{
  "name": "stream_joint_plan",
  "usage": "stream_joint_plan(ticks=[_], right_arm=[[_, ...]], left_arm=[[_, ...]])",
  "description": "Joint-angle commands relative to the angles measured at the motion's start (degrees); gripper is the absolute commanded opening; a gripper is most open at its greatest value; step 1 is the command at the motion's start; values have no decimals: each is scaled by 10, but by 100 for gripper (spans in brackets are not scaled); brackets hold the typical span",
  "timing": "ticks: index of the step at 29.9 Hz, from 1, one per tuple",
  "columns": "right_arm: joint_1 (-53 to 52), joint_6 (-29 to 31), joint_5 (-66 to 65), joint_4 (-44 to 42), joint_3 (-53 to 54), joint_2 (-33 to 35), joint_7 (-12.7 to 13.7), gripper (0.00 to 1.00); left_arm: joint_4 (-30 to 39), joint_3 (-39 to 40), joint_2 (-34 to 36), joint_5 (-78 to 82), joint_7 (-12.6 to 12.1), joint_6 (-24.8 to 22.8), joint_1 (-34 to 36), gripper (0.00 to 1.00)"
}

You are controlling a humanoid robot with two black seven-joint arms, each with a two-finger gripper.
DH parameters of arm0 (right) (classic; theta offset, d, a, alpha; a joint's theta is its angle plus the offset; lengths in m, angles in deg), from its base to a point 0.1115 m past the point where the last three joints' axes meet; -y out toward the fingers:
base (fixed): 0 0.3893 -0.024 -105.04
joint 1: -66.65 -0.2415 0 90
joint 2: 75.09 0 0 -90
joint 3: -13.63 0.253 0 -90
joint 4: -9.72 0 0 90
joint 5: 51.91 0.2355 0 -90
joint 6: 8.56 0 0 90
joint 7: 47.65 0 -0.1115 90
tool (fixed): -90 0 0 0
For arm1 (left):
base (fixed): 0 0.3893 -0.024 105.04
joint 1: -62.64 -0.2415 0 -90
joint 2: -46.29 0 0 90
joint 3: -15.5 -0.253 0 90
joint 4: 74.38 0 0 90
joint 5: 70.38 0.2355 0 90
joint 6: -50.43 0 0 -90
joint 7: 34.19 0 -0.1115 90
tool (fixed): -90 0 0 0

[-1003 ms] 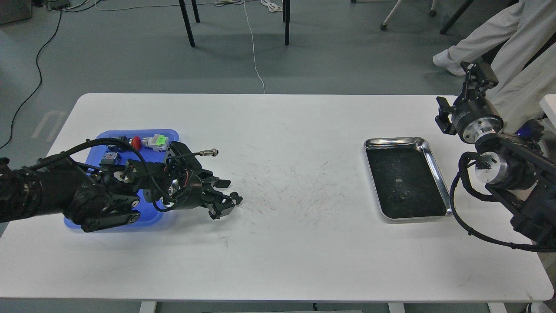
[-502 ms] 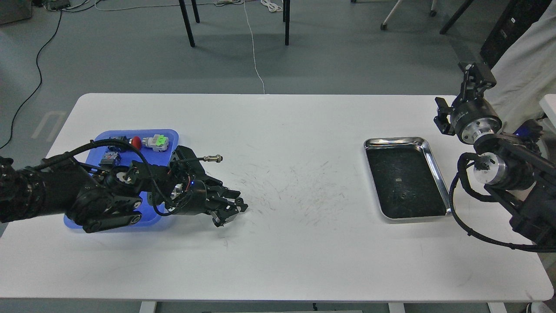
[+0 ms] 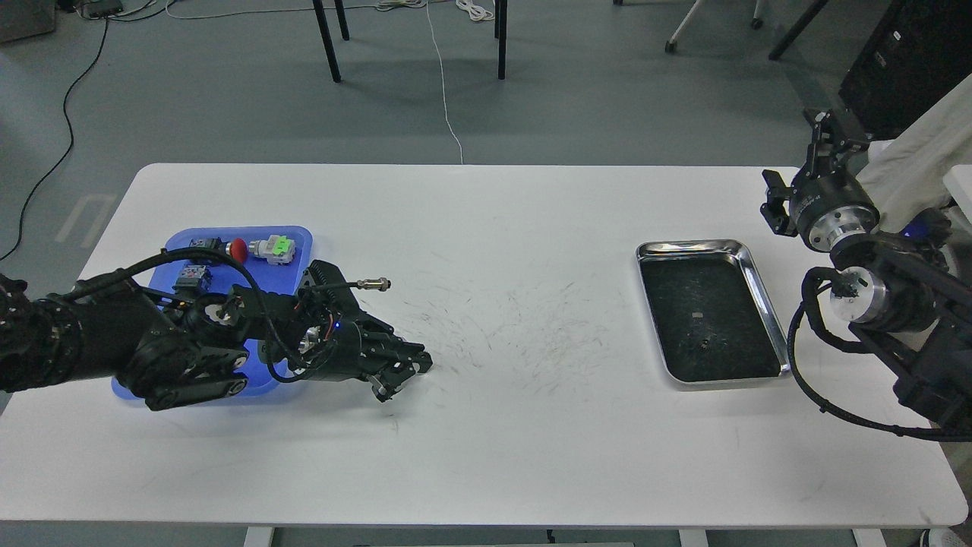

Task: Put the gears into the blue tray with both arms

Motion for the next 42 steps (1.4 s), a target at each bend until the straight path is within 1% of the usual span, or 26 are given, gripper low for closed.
stream_joint_plan(ticks=[1,6,9,12,15,16,22,26,28,33,36,39,42], right_arm=[[0,-1,0,0,-1,1,0,98],[0,0,-1,0,-2,0,0,98],[0,0,-1,0,-2,0,0,98],[0,0,-2,0,-2,-1,0,98],[0,0,-10,0,-2,-2,0,98],[1,0,-10,0,-2,-2,0,98],[0,-1,-11,1,-2,-1,0,98],[0,-2,-11,3,-1,0,0,98],[-1,-3,-11,6,-1,0,0,98],[-1,-5,-11,11,-1,1,0,98],[-1,-6,-11,13,-1,1,0,98],[0,-9,-11,20,0,2,0,98],[0,-10,-11,23,0,9,0,98]], left_arm=[[0,0,1,1,0,0,-2,22],[10,0,16,3,0,0,3,20],[15,1,40,3,0,-1,13,20],[20,5,64,2,0,-3,43,20],[53,10,100,-2,0,-5,84,19],[55,10,110,-2,0,-5,90,19],[32,11,170,-8,0,-6,112,19],[3,11,202,-9,0,-4,94,19],[-13,16,219,-17,0,-4,64,19],[-25,71,234,-26,0,-3,-1,19],[-42,84,232,-26,0,-2,-24,19],[-84,86,228,-27,0,-2,-39,18],[-104,90,215,-28,0,-2,-58,18]])
